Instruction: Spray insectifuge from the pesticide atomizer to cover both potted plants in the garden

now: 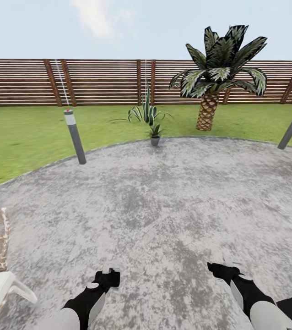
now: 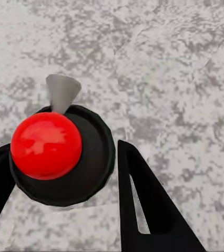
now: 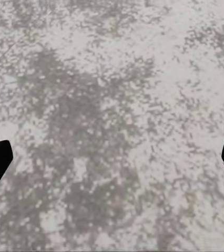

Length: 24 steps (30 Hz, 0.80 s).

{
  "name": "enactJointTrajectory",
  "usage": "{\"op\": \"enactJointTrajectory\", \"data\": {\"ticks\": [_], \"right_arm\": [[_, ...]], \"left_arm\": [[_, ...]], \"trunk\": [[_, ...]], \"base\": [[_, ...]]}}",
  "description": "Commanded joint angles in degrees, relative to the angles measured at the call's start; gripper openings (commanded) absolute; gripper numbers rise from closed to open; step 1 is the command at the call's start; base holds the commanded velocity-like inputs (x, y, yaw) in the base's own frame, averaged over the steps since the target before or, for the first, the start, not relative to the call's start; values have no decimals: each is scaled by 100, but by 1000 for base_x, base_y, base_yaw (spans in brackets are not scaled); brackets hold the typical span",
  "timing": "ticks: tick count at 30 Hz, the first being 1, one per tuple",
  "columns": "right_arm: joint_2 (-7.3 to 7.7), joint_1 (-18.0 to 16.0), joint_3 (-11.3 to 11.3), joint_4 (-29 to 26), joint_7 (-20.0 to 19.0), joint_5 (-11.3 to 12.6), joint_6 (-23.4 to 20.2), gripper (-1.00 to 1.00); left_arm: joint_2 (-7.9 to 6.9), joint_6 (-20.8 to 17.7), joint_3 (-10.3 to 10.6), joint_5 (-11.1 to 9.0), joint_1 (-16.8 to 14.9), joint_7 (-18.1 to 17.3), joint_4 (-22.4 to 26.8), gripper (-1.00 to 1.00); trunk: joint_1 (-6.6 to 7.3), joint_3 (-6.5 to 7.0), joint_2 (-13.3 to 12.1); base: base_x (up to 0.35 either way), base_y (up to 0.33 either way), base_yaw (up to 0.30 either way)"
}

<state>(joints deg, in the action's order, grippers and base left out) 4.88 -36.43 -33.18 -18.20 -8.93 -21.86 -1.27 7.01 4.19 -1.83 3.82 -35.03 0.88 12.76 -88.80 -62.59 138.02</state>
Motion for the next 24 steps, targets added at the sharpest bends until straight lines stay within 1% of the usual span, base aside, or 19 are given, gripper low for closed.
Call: {"op": "enactJointTrajectory", "data": {"ticks": [1,24], "right_arm": [[-4,-4,-49,-8,-43,-46,-13,100],[-4,-2,-49,-8,-43,-46,-13,100]], "left_arm": [[2,20,-19,40,-3,9,-5,-100],[4,20,-19,40,-3,9,-6,-100]], "trunk": [[-2,-5,2],[-2,-5,2]], "base": [[339,0,0],[339,0,0]]}}
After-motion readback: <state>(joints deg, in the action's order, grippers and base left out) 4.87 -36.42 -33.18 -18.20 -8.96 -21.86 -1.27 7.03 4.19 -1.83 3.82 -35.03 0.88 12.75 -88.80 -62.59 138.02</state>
